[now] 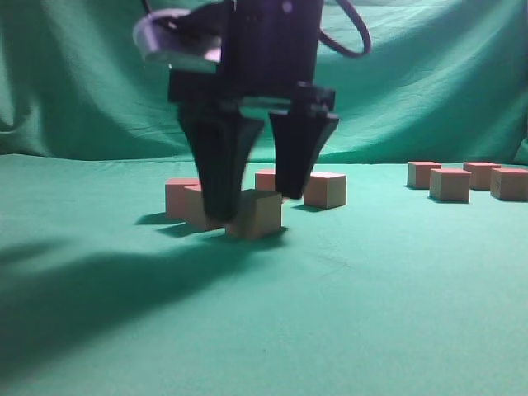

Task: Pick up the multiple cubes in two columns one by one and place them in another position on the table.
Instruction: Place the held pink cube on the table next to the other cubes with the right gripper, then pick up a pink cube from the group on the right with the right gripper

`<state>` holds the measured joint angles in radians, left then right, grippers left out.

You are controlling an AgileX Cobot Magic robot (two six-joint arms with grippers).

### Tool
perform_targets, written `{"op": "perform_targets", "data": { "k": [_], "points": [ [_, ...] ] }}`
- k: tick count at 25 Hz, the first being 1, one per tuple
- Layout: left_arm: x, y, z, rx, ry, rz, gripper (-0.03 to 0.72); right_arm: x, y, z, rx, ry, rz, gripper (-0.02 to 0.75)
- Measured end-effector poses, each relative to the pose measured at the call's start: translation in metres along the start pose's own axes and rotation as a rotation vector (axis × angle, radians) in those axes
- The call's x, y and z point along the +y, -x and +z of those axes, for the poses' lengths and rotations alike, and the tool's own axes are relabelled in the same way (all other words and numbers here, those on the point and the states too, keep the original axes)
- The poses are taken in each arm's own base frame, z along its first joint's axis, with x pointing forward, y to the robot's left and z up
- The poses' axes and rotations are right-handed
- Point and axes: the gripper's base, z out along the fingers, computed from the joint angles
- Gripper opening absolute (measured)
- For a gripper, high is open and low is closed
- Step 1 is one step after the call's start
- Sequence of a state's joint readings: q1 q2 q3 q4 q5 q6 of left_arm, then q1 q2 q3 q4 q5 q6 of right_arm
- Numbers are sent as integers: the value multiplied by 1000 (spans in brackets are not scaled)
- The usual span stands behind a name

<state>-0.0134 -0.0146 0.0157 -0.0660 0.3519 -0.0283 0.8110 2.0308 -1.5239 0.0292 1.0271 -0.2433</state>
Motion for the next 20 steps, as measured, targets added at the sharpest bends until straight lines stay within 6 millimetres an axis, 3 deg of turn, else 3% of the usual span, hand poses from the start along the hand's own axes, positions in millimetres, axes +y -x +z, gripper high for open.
{"op": "perform_targets", "data": {
  "k": [6, 10, 15, 18, 20],
  "points": [
    [0, 0, 0, 0, 0, 0, 0, -6, 23, -56, -48, -28, 52, 644],
    [0, 0, 0, 0, 0, 0, 0, -10, 22, -95, -129, -105, 86, 644],
    [0, 0, 0, 0, 0, 0, 0, -37, -8, -162, -254, -236, 234, 644],
    [0, 0, 0, 0, 0, 0, 0, -71, -38, -196, -325, -281, 415, 644],
    [0, 0, 0, 0, 0, 0, 0, -101, -59, -204, -334, -306, 551, 644]
  ]
}}
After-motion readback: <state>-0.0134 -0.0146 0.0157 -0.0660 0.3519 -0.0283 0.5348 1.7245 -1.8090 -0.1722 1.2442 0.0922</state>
